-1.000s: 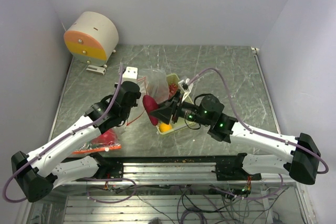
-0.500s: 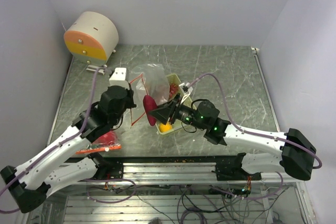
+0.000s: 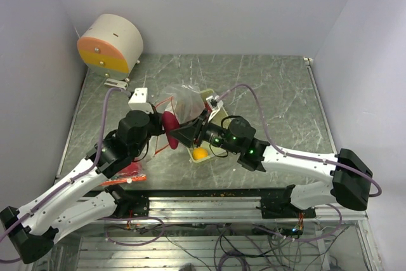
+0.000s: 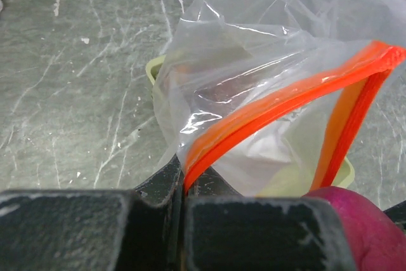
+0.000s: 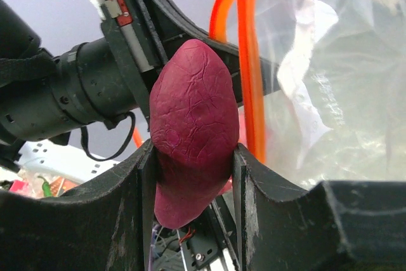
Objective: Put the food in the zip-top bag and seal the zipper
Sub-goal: Place the fake vegetable in the bin.
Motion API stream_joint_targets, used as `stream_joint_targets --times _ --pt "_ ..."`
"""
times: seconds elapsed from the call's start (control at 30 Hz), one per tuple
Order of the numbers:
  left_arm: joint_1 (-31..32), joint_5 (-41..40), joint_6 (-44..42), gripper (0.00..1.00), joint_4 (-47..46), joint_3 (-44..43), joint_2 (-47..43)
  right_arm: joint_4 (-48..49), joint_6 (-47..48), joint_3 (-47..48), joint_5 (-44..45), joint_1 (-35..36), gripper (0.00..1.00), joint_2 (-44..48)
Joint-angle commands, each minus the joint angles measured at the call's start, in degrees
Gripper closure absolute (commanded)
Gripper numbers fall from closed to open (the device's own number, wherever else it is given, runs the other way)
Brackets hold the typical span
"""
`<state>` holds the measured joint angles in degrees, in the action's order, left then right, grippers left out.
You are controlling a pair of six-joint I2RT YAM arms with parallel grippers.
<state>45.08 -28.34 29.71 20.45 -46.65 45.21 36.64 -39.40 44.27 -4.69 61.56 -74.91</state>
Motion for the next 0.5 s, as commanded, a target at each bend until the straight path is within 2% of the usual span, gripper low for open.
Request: stream_joint_targets --times 0.0,0.23,0.47 --pt "-0.3 2.6 1.8 0.93 -4.4 -0.9 -0.6 -4.7 0.7 2.3 5.3 0.9 0.96 -2.3" --pt "-0.3 5.0 3.2 0.93 -3.3 -2.3 -3.8 -11.2 0.7 4.4 14.1 1.0 0.96 -5.5" --pt "-0.3 10.2 6.9 0.93 -3.9 -0.7 -6.8 -20.7 2.8 10.9 27.9 1.7 0.95 -9.6"
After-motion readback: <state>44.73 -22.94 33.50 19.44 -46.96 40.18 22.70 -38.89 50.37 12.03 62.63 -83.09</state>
